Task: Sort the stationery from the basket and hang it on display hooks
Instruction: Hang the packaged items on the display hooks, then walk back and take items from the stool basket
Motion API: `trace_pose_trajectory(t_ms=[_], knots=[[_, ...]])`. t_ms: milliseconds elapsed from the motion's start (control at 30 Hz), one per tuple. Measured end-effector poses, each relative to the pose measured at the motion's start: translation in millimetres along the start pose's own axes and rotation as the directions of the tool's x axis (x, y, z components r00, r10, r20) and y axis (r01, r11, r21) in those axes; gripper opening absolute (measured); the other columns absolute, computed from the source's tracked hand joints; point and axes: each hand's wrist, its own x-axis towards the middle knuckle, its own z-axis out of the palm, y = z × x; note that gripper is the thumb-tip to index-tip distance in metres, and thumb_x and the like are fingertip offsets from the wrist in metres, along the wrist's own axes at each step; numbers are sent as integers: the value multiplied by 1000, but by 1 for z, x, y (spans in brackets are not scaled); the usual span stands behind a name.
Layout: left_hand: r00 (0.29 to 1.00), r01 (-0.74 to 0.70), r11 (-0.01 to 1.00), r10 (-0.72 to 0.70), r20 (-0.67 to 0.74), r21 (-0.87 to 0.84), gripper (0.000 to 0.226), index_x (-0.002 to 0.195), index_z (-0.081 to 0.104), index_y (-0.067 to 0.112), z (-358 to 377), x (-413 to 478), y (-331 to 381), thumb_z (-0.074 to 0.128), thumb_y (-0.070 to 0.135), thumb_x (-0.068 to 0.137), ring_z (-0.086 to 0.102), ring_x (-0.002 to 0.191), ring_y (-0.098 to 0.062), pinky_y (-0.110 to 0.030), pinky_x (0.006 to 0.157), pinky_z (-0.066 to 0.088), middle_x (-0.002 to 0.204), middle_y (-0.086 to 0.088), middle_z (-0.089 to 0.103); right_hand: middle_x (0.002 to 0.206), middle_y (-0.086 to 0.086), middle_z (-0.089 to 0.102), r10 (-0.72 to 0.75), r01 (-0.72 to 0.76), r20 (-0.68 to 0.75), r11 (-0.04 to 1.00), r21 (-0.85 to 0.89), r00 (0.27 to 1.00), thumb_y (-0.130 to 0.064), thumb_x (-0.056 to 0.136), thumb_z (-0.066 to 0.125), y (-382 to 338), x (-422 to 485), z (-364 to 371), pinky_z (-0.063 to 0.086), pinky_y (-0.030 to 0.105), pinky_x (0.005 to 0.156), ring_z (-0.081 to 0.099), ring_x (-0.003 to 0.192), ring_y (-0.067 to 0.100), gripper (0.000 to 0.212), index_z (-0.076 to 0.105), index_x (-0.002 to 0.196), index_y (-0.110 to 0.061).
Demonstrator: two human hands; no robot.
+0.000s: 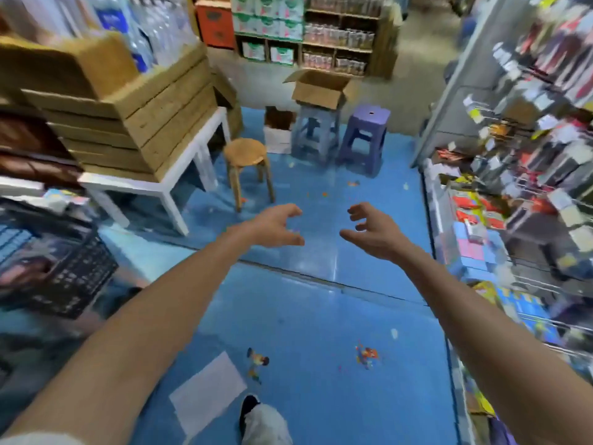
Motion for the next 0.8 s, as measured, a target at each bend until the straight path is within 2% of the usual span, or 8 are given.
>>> trace_pose_trajectory(t_ms=[100,233,300,400,467,600,700,800], knots=[[986,132,988,-139,-93,-77,76,151,43,13,-44,-57,-81,82,31,88,54,133,-27,-41,110,46,157,-4,43,120,3,58,-128,126,145,992,26,981,-23,89,78,-73,41,68,46,26,83,60,101,21,52,55,133,-9],[930,288,945,-314,-190,-154,78,157,36,15,-93,-137,-180,77,29,92,50,135,-22,-22,93,42,158,1,40,118,7,59,-276,281,286,959,26,918,-17,88,78,-180,77,161,39,3,64,59,98,20,49,56,130,-5],[897,358,918,-389,-209,-173,77,158,35,19,-118,-179,-227,75,32,94,47,139,-21,-25,96,42,160,2,37,119,11,61,-342,354,336,935,27,878,-16,87,79,-234,89,208,42,11,70,59,97,22,48,58,128,-4],[832,462,864,-500,-239,-199,81,159,33,18,-156,-237,-291,74,41,94,45,141,-23,-37,110,41,161,0,37,118,6,60,-443,458,400,887,63,802,-22,89,78,-314,99,274,50,35,90,62,101,26,50,57,132,-6],[781,528,829,-559,-278,-185,77,156,37,15,-177,-270,-324,73,41,94,47,134,-22,-34,107,40,152,-2,43,119,0,56,-479,507,457,859,69,749,-28,90,76,-359,102,312,45,31,85,60,100,23,52,55,135,-11],[703,581,769,-640,-312,-268,80,158,33,19,-210,-325,-371,74,41,93,36,148,-26,-40,119,34,165,-2,32,115,-2,56,-546,613,557,786,82,626,-36,89,74,-434,110,381,46,30,73,62,95,25,39,56,117,-17],[618,626,689,-724,-308,-364,75,155,36,20,-222,-357,-407,74,39,94,42,145,-26,-39,116,38,162,-1,35,112,-2,55,-582,647,597,750,133,552,-28,89,74,-480,117,428,38,25,60,56,82,20,33,57,114,-14],[527,671,604,-797,-296,-431,89,157,33,21,-231,-383,-443,77,53,86,38,148,-27,-47,118,37,164,-2,32,118,4,59,-617,698,657,691,188,434,-28,91,74,-522,125,474,39,25,72,58,92,21,40,57,123,-10]])
